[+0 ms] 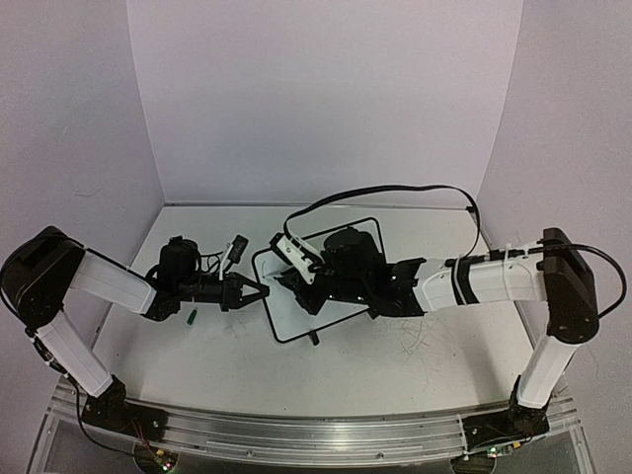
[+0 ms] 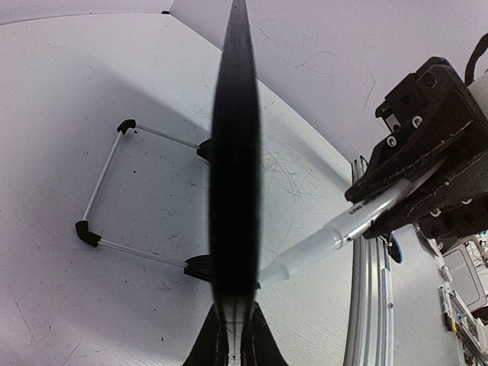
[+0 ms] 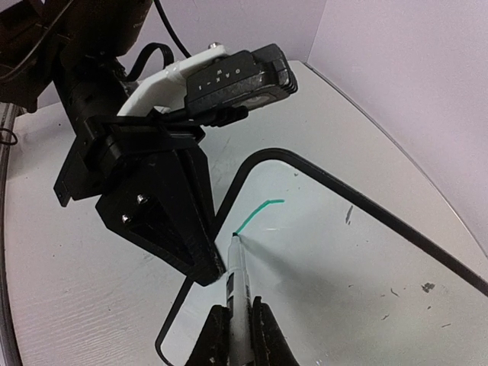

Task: Write a sentence on the whiteboard

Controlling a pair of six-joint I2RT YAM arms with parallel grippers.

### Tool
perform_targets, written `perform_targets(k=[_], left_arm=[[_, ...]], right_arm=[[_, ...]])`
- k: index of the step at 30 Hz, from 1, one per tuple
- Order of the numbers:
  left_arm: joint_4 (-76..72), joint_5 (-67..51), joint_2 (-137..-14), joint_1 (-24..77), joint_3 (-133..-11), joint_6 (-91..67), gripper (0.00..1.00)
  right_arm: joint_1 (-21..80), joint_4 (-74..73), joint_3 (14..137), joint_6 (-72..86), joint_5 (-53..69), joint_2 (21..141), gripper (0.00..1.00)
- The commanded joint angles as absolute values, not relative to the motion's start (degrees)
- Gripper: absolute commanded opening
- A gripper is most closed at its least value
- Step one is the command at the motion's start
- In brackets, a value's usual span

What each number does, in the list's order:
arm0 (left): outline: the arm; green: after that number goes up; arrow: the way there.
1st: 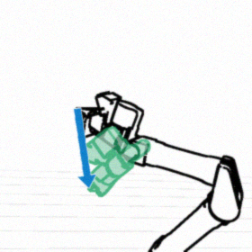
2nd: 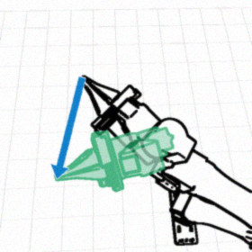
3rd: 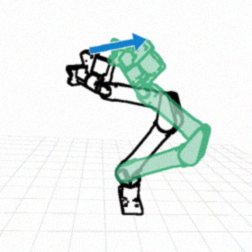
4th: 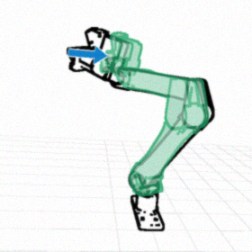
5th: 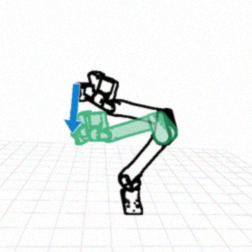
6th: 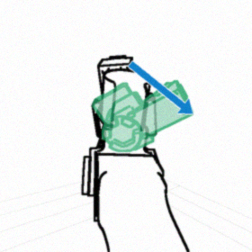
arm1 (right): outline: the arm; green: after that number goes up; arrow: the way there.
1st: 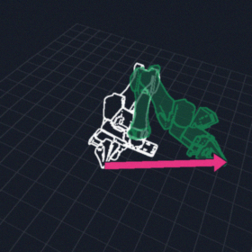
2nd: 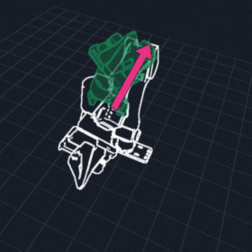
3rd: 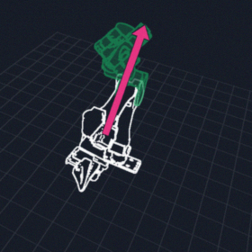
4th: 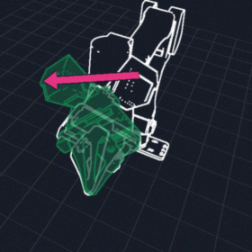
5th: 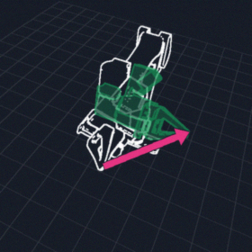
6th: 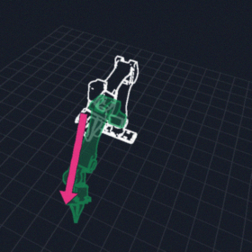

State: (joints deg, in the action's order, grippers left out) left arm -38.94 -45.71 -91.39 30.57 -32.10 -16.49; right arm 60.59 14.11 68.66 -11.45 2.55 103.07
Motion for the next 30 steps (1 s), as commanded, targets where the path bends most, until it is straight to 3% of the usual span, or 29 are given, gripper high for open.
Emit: perform_targets(k=[1,14,30], left_arm=[[-39.5,-44.4,-89.4,30.7,-31.3,-14.2,0.00],[-39.2,-44.0,-89.0,30.7,-30.9,-14.2,0.00],[-39.1,-44.1,-89.8,30.7,-31.4,-13.8,0.00]], right_arm=[[61.1,14.9,68.1,-10.2,2.0,102.8,0.00],[61.3,17.5,67.9,-10.1,2.1,96.2,0.00],[61.2,17.6,71.7,-11.1,0.0,101.6,0.00]])
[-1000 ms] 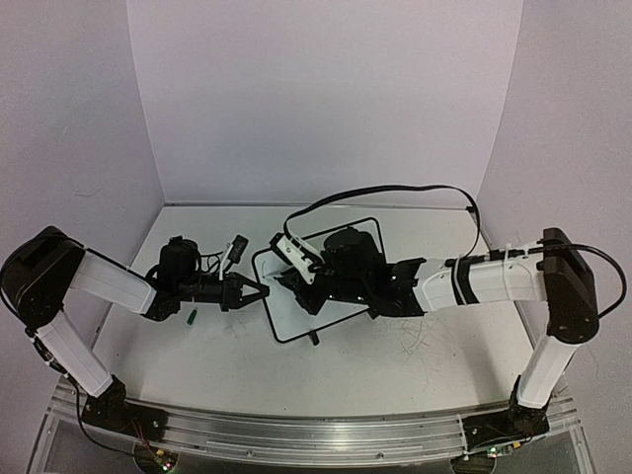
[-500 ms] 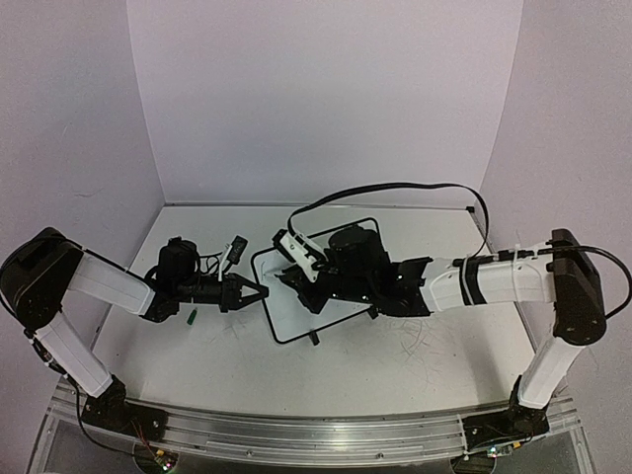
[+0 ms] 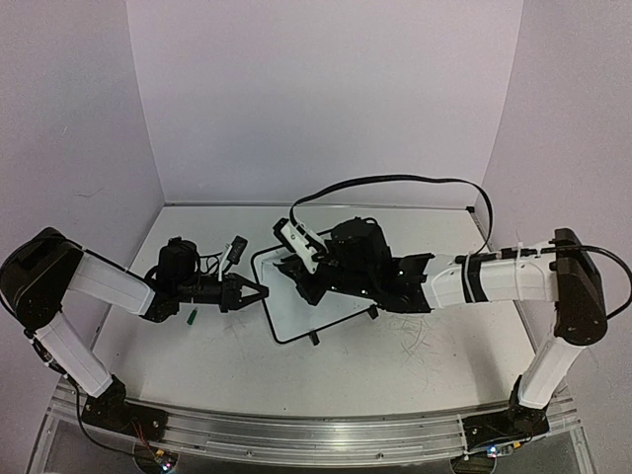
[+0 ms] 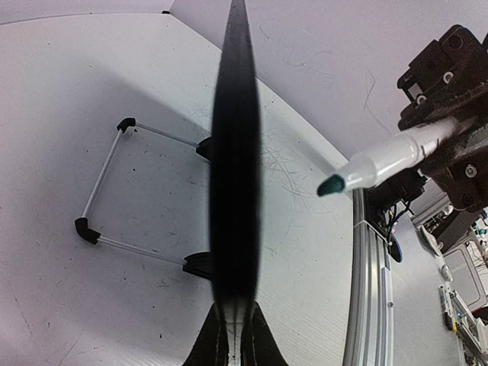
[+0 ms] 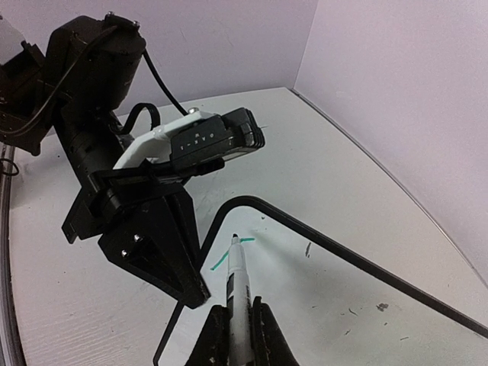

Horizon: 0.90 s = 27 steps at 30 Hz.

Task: Write a sentence on the whiteboard

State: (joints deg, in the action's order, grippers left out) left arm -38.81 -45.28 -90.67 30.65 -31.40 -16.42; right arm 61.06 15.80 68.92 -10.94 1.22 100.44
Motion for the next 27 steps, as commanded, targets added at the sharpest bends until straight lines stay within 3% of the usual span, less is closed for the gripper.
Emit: perform_targets(k=[1,27], left_arm=[[-39.1,-44.1,-89.8,30.7,-31.5,-13.8,0.00],[-39.0,-43.9,-89.2,30.7,-31.1,-13.5,0.00]], right_arm=[[61.2,17.6,71.8,-11.1,0.0,101.7,0.00],[60.7,17.1,71.2,-10.6,-2.0,103.2,0.00]])
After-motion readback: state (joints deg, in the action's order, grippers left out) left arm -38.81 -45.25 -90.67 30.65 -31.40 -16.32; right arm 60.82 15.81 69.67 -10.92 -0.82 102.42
